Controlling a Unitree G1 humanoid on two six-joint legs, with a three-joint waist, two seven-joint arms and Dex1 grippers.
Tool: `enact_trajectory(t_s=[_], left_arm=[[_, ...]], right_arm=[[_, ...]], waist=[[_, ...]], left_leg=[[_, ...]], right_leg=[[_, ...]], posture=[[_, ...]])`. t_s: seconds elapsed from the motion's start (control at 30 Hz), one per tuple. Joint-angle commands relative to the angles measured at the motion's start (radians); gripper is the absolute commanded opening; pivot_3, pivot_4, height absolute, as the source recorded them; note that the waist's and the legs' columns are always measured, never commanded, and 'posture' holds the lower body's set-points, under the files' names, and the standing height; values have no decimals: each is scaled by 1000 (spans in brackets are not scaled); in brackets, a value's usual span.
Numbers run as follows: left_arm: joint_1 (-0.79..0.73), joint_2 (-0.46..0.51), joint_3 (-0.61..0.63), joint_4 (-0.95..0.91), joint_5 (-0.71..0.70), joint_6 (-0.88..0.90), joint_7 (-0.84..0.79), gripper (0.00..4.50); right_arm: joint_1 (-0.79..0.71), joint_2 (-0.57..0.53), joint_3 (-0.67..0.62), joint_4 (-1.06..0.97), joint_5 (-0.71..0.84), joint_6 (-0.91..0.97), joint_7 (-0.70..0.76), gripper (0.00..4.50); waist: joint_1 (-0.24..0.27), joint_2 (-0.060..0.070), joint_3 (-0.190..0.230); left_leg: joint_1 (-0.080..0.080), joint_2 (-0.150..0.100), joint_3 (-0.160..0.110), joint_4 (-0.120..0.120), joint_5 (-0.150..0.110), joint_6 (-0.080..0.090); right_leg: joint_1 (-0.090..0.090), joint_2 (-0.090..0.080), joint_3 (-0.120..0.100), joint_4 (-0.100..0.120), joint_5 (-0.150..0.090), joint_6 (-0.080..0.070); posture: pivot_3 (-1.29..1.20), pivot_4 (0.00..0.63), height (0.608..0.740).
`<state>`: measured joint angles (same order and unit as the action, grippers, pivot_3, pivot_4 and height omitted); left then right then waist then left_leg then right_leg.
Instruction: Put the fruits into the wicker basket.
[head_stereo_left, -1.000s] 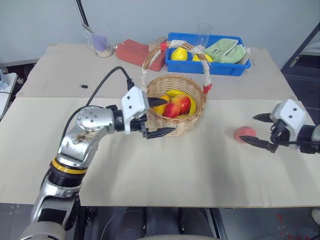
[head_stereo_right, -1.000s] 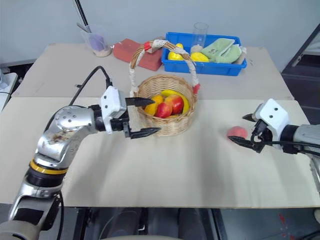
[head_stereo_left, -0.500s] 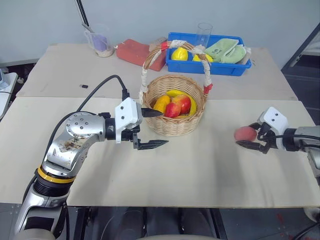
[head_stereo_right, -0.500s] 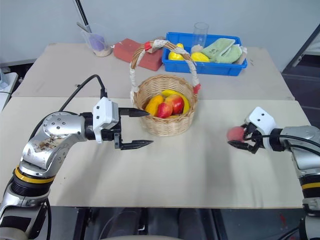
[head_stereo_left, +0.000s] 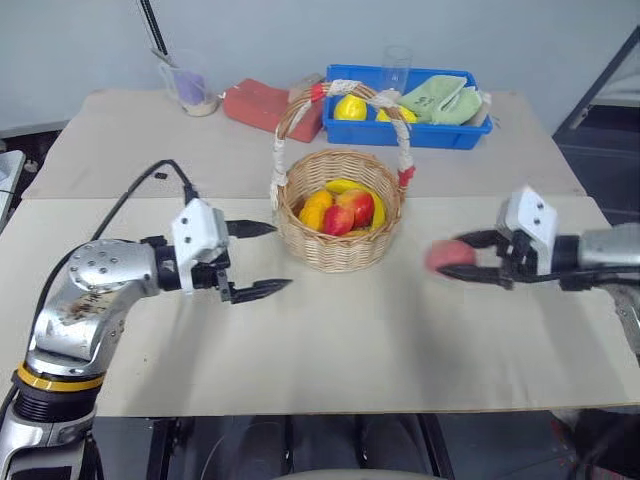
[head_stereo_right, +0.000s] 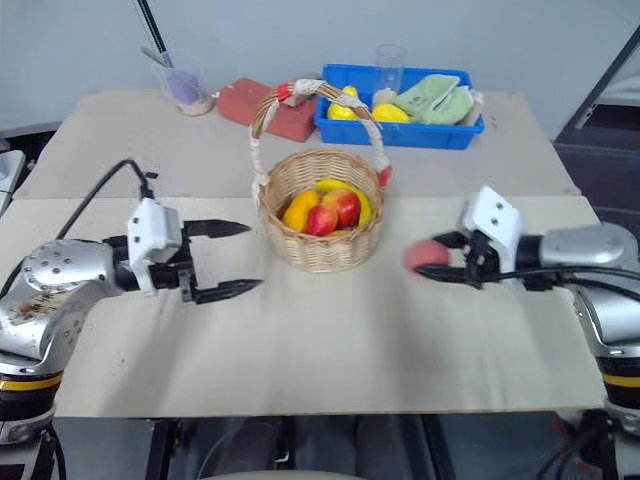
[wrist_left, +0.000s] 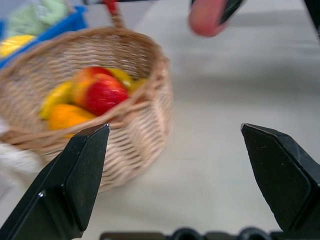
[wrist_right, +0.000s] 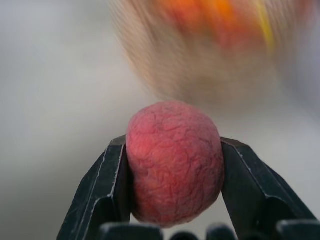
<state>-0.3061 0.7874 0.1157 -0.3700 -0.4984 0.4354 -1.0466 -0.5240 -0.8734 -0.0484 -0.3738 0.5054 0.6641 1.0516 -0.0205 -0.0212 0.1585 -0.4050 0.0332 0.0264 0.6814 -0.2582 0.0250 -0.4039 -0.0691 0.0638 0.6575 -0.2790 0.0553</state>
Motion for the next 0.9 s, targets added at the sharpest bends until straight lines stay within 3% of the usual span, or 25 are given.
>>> enact_trajectory(t_s=[0.03, 0.23, 0.3, 0.43, 0.57, 0.77, 0.9], left_arm=[[34, 15, 73, -11, -34, -12, 4, 4500], [39, 23, 98, -29, -54, 12, 26, 4500], [30, 22, 99, -45, -64, 31, 42, 4500], [23, 19, 92, -68, -76, 54, 73, 4500], [10, 14, 79, -82, -80, 75, 95, 4500], [-21, 8, 73, -88, -120, 111, 100, 4500], [-22, 14, 91, -96, -168, 135, 93, 4500]], right_arm=[[-158, 175, 71, -46, 20, 54, -174, 2086], [-288, 361, 232, 179, -193, -93, -311, 2086], [-301, 386, 273, 251, -270, -168, -334, 3134], [-302, 416, 265, 291, -312, -214, -361, 4471], [-254, 369, 259, 190, -264, -167, -273, 4471], [-111, 228, 120, -22, -96, -52, -165, 4471], [-23, 141, 21, -40, -75, -26, -177, 4471]], waist=[[0, 0, 0], [27, 0, 0], [26, 0, 0], [23, 0, 0], [16, 0, 0], [15, 0, 0], [11, 0, 0]], left_leg=[[0, -1, -1, -1, 0, 0], [-2, -4, -2, -1, 0, -1], [-3, -7, 0, 0, 0, -1], [-4, -7, 0, -1, 1, -1], [-3, -5, -1, -1, 1, -2], [-4, -5, -1, -1, 1, -1], [-3, -5, -1, -1, 1, -1]], right_leg=[[0, 0, 0, 0, 0, 0], [-3, -7, -6, 5, 0, 0], [-3, -9, -6, 4, 1, 0], [-4, -8, -6, 4, 1, 1], [-4, -7, -7, 5, 1, 1], [-4, -7, -7, 5, 1, 1], [-2, -7, -7, 3, 1, 1]], posture=[[0, 150, 740], [0, 150, 740], [0, 150, 740], [0, 150, 740], [0, 150, 740], [0, 150, 740], [0, 150, 740]])
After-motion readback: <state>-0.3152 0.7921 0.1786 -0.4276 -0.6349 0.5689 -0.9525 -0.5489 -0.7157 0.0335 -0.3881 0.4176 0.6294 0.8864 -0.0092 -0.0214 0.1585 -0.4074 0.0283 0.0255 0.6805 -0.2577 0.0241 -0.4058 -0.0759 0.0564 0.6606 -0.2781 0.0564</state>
